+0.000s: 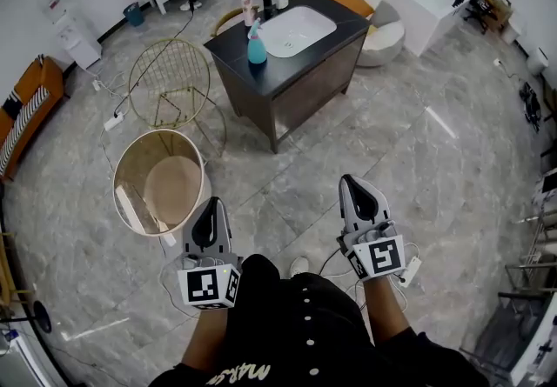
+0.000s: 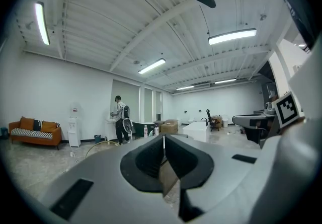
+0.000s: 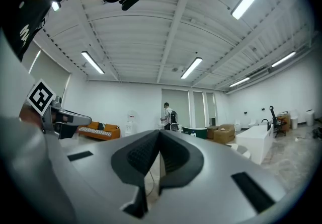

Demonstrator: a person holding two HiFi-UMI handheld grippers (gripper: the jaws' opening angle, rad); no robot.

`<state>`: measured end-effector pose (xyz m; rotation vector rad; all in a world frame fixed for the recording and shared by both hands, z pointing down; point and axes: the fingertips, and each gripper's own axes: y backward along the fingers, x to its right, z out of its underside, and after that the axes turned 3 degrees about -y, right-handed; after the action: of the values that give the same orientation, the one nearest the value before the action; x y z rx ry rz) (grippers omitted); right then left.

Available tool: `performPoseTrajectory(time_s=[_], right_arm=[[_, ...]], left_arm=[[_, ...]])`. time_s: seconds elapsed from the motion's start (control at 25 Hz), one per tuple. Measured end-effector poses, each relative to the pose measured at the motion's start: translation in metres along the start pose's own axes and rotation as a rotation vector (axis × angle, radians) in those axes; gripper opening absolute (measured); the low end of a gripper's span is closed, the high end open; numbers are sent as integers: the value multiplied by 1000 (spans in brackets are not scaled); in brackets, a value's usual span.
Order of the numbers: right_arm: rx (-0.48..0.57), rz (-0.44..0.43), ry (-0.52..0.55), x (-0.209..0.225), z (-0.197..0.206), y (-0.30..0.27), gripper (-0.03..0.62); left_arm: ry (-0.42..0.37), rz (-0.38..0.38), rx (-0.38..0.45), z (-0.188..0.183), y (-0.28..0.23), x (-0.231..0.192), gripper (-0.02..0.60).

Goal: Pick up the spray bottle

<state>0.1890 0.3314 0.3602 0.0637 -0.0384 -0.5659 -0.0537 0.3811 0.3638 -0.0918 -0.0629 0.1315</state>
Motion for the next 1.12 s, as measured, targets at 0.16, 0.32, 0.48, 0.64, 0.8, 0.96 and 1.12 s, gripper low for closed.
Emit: performPoseTrajectory(time_s=[0.16,0.32,0.48,0.64,0.8,0.96,1.12], right_arm=[[-4,-22,-6,7,3,-4,-5],[-5,-29,-5,14,8,-17,-5],[-10,-36,4,24,12,-41,-5],[-24,-34,18,34,16,-79,-5],[-24,-41,43,42,14,-129,-5],[-16,-20,52,50,8,-182,-5],[-14,1,60,54,6,-226,-5]], left_arm=[[16,-5,-5,4,-4,9,17],[20,-5,-8,8,-20,8,17],[21,-10,6,6,-49,-3,17],[22,0,12,4,-87,-21,17],[20,12,19,-4,-132,-45,17],[17,33,30,-13,-176,-73,17],[12,52,47,-23,-209,-101,17]])
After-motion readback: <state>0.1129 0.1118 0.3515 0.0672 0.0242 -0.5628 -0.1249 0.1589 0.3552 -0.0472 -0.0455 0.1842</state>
